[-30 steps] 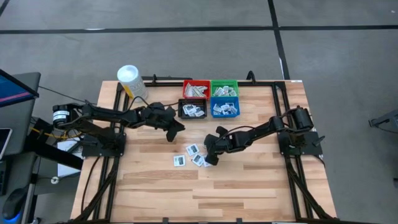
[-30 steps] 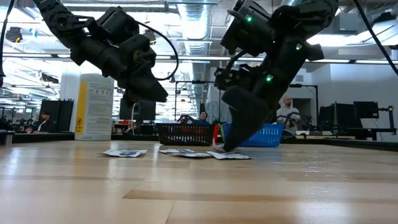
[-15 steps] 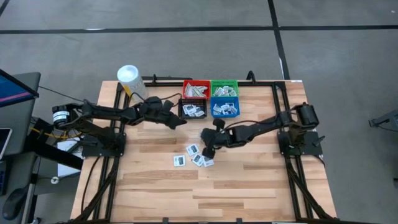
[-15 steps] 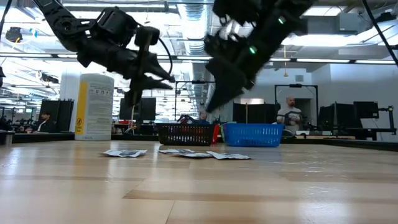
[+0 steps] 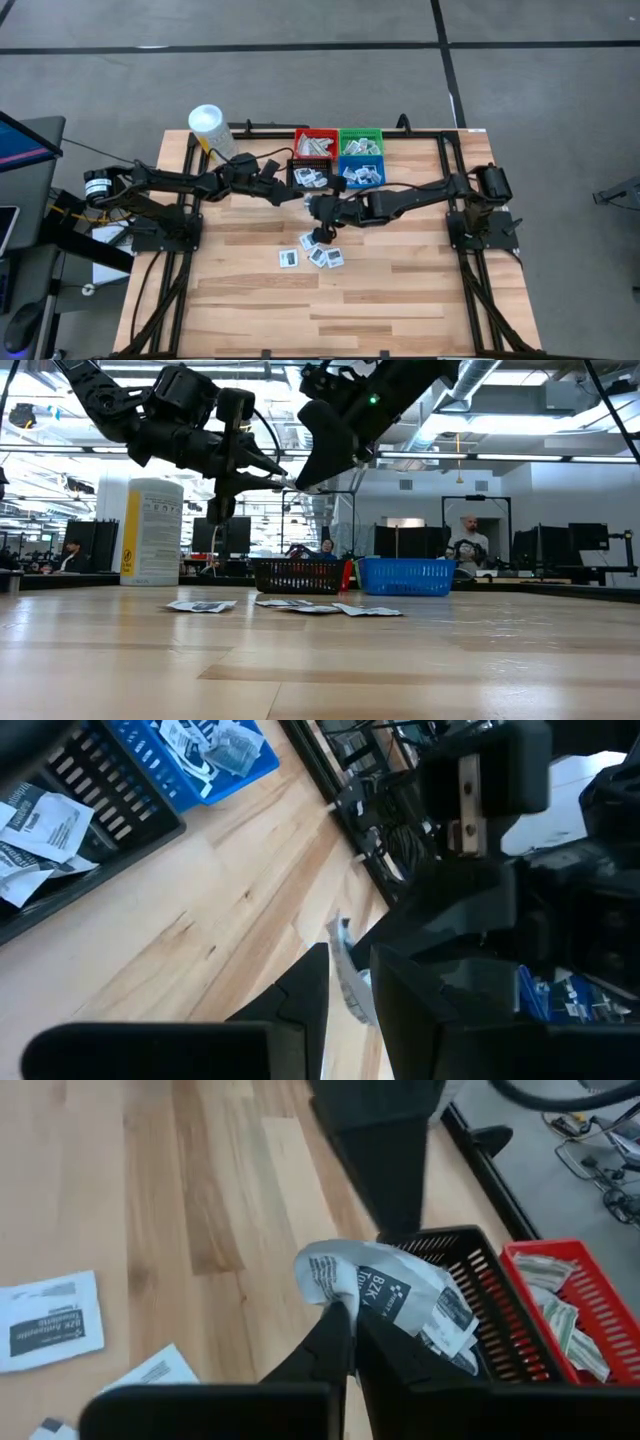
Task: Pick & Place First Aid Supplies
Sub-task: Put the towelette pack into the black basket
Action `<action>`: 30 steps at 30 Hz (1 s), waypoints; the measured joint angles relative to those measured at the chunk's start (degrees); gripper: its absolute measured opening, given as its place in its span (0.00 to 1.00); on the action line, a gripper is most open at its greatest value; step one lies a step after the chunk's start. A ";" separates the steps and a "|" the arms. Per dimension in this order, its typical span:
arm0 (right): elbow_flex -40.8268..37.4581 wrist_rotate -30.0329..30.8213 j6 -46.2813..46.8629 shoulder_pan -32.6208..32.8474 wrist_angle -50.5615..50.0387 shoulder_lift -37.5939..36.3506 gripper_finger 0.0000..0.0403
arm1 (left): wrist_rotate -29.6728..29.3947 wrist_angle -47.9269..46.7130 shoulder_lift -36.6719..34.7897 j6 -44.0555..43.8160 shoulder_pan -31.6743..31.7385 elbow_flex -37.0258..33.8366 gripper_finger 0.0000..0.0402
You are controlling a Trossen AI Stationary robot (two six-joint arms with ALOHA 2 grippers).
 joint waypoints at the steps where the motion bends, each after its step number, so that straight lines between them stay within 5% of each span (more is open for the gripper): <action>1: 0.24 0.06 -0.25 -0.17 0.18 0.00 0.03 | -0.03 0.00 0.00 0.01 -0.12 0.00 0.19; 17: 2.99 -0.39 -3.27 -1.99 0.35 0.00 0.03 | -0.44 1.34 -0.02 1.58 -1.22 0.07 0.19; 24: 3.05 -0.40 -3.22 -1.88 0.45 0.00 0.07 | -0.85 1.64 -0.02 5.03 -1.25 0.07 0.03; 30: 3.29 -0.34 -3.17 -1.88 1.03 -0.13 0.14 | -5.64 1.28 0.07 7.52 -1.19 0.07 0.02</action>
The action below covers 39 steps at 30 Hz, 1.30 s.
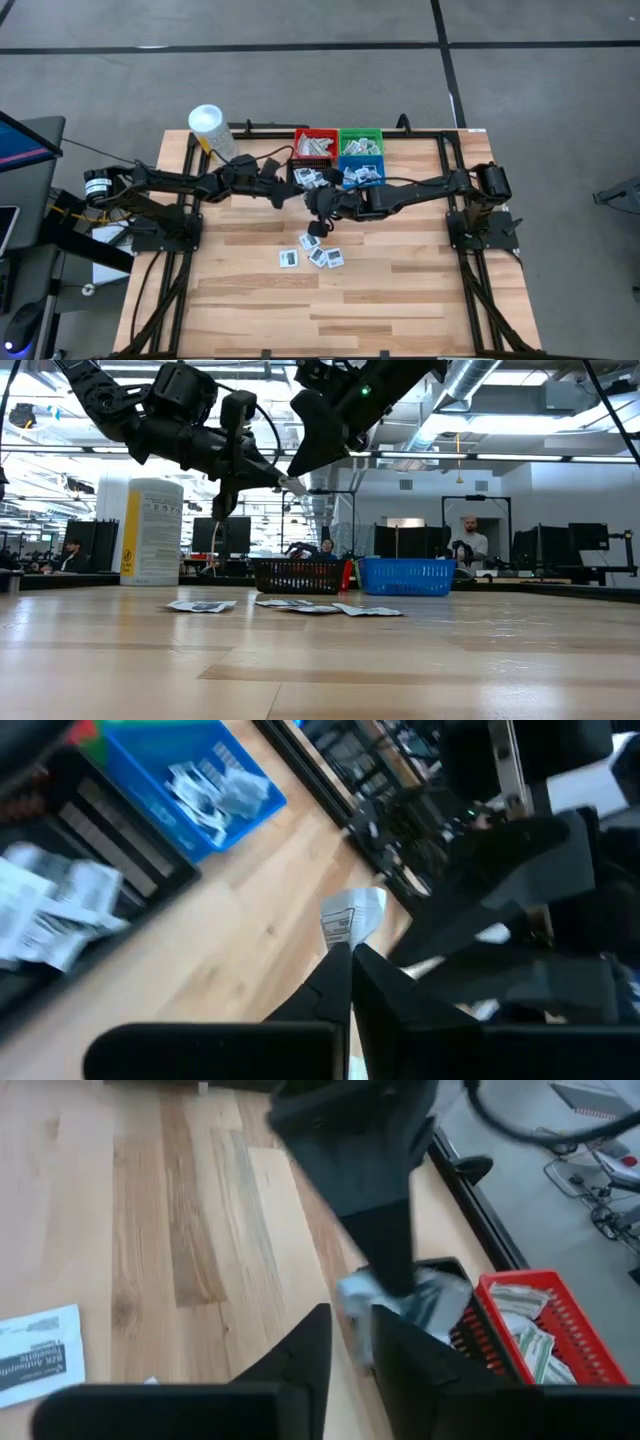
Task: Pick & Place First Aid Supplies
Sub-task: Put the towelette pack into the black basket
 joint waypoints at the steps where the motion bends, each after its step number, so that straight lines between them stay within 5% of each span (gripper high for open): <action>1: 0.00 -0.01 0.02 0.00 -0.31 0.00 0.16 | -0.94 0.05 0.00 0.72 0.09 0.00 0.02; 11: -0.02 -0.07 10.37 0.46 -9.27 0.00 0.28 | -14.28 0.33 0.01 8.59 4.24 0.00 0.02; 25: -0.13 -0.09 21.59 2.21 -16.07 0.00 0.37 | -9.71 7.30 9.20 16.00 9.35 0.00 0.05; 34: -0.13 -0.25 24.51 3.51 -18.56 0.00 0.39 | -10.09 7.28 9.09 18.48 9.32 0.02 0.20; 39: -1.74 -8.88 24.67 4.27 -19.67 0.02 0.39 | -7.01 6.98 9.09 17.97 9.01 0.02 0.26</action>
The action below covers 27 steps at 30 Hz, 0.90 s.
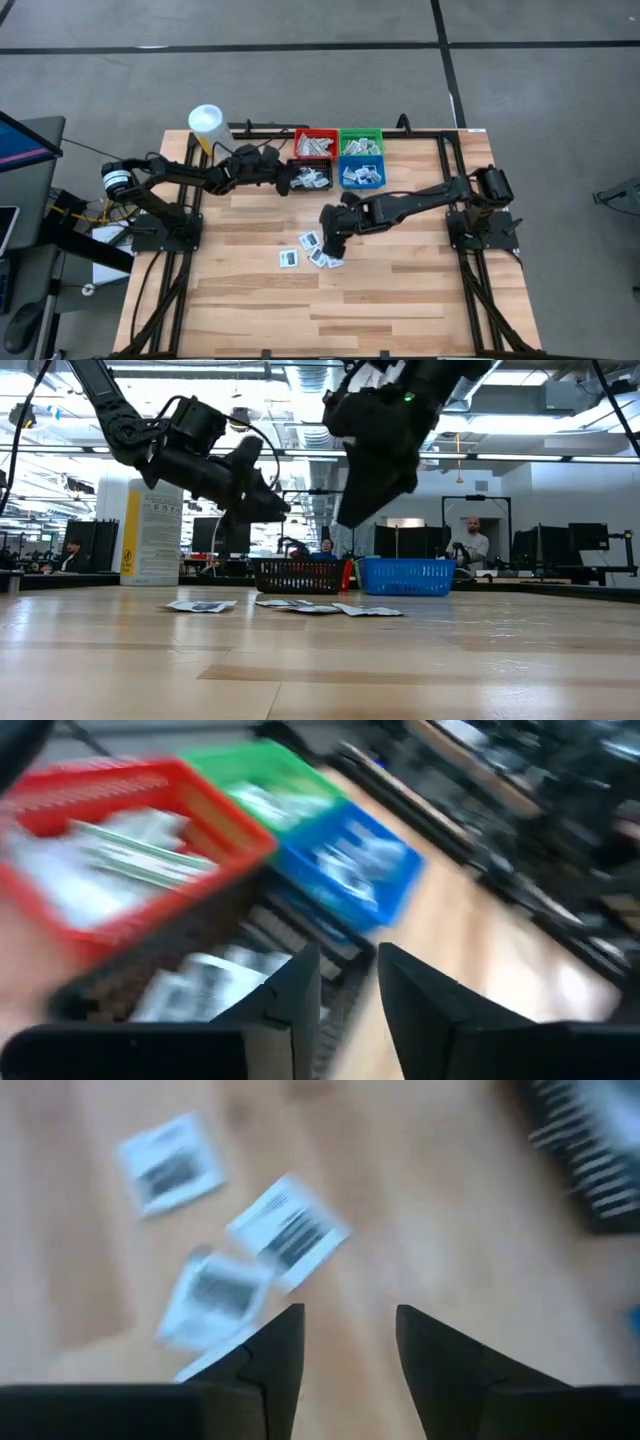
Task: Pick & Place First Aid Supplies
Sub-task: Put the towelette pack into the black basket
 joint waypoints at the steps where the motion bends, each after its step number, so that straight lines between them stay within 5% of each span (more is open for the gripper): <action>1: -0.55 -2.11 0.00 0.33 0.02 0.00 0.38 | 2.57 0.00 0.00 -0.06 -0.11 0.00 0.26; 10: -1.87 -7.94 0.11 5.78 2.41 4.62 0.34 | 25.33 -0.61 -0.02 -0.13 -5.28 0.00 0.26; 27: -1.50 -8.65 7.47 4.67 1.54 14.68 0.31 | 26.31 -0.58 -0.63 -1.34 -17.40 -3.68 0.26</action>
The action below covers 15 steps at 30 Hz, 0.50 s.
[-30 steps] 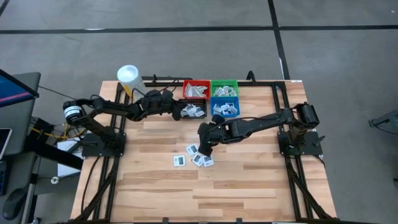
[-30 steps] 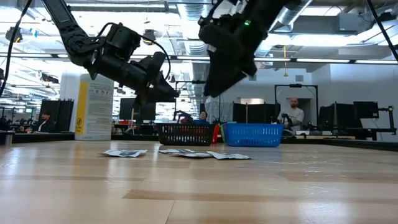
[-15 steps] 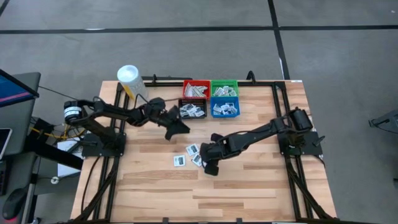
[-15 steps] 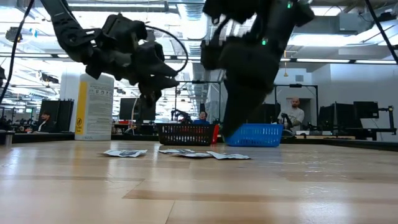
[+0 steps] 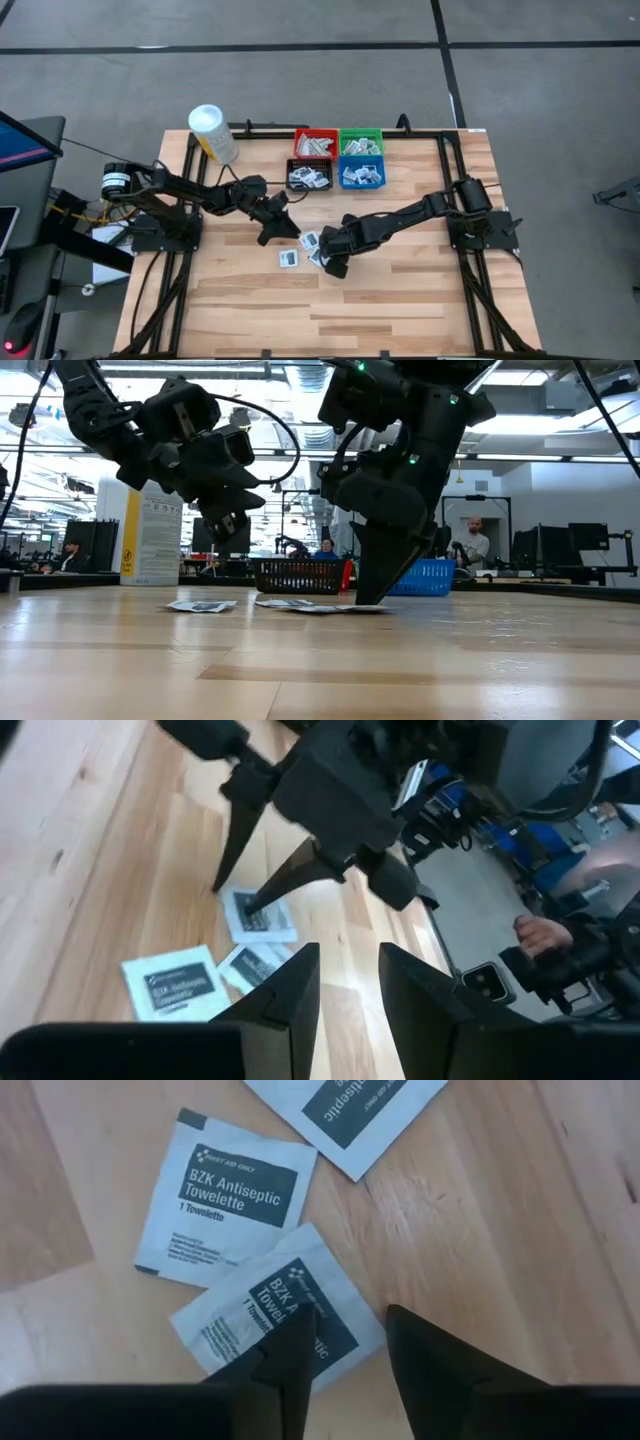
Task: Pick & Place First Aid Supplies
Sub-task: Put the towelette pack into the black basket
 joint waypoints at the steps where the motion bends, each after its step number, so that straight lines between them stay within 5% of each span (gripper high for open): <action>1: 0.02 -0.08 0.16 0.13 0.00 0.19 0.31 | -0.01 0.00 0.00 -0.11 0.02 -0.27 0.26; 10: 0.04 -0.09 5.40 0.84 -0.18 0.53 0.03 | -0.01 0.43 0.02 -1.85 0.02 -1.96 0.26; 15: 0.55 -0.50 6.72 0.39 -0.30 -0.03 0.03 | -0.01 0.73 0.02 -2.23 0.02 -1.96 0.26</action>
